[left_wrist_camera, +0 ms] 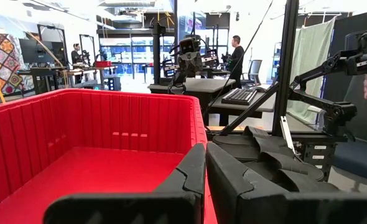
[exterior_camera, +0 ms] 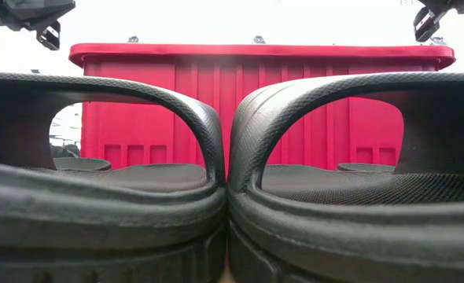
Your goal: Pick and place slides into bin
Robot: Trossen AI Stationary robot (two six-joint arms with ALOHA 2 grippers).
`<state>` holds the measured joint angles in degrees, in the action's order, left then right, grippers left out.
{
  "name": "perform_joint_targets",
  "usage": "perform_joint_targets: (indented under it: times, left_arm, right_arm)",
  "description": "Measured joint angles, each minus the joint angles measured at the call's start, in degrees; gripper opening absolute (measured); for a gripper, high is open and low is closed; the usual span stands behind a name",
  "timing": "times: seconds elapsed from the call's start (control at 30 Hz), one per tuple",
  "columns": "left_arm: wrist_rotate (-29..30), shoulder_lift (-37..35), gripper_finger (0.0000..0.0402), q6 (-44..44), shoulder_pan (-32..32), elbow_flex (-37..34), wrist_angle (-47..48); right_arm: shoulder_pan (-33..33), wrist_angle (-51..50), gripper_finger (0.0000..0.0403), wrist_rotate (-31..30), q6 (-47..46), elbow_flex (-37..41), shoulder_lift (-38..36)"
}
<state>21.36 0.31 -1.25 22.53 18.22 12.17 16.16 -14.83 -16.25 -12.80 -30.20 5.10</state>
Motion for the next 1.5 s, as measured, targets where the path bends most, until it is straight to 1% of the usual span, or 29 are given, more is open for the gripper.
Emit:
perform_joint_targets:
  times: [0.17, 0.3, 0.47, 0.53, 0.77, 0.93, 1.0, 1.1, 1.2, 1.23, 1.3, 1.4, 1.5]
  left_arm:
    - [0.01, -0.01, 0.0019, 0.02, 0.02, 0.00, 0.02]
    - [0.01, -0.01, 0.0019, 0.00, 0.01, 0.01, 0.00]
    - [0.00, 0.00, 0.0019, 0.01, 0.01, 0.00, 0.00]
    - [0.00, 0.01, 0.0019, 0.00, 0.02, 0.00, 0.00]
    - [0.00, 0.00, 0.0019, 0.01, 0.00, 0.01, 0.00]
    - [0.00, 0.00, 0.0019, 0.00, 0.02, 0.00, 0.00]
    - [-0.01, 0.01, 0.0019, 0.02, 0.00, 0.01, -0.06]
    - [0.01, 0.01, 0.0019, 0.02, 0.00, 0.00, -0.27]
    - [0.00, 0.02, 0.0019, 0.61, 0.02, 0.00, -1.45]
    - [-0.01, 0.05, 0.0019, 1.41, 0.00, 0.01, -2.33]
    - [0.00, 0.06, 0.0019, 3.26, 0.00, 0.00, -4.41]
    - [0.59, 0.05, 0.0019, 4.58, 0.02, 0.00, -9.13]
    - [1.13, 0.06, 0.0019, 5.28, 0.00, 0.00, -13.57]
  right_arm:
    - [0.01, 0.99, 0.0000, -4.63, 2.77, 0.00, 0.01]
    - [0.00, 1.30, 0.0000, -4.53, 1.35, 0.00, 0.05]
    - [0.00, 1.95, 0.0000, -4.56, -5.96, 0.00, 0.05]
    - [0.00, 4.10, 0.0000, -4.62, -8.01, 0.00, 0.05]
    - [0.00, 8.89, 0.0000, -4.59, -9.25, 0.00, 0.05]
    - [0.00, 9.46, 0.0000, -4.55, -9.01, 0.00, 0.05]
    - [0.00, 9.88, 0.0000, -4.80, -7.44, 0.00, 0.13]
    - [0.02, 15.22, 0.0000, -6.38, -5.04, 0.02, 1.02]
    - [0.01, 23.42, 0.0006, -5.90, 0.97, -0.16, 3.97]
    - [0.02, 24.79, 0.0012, -5.69, 2.60, -0.86, 5.41]
    - [0.02, 23.60, 0.0027, -6.17, 5.05, -3.93, 9.03]
    - [0.02, 14.14, 0.0055, -6.27, 6.80, -11.67, 15.74]
    - [0.04, 1.53, 0.0082, -5.52, 6.00, -23.34, 22.91]
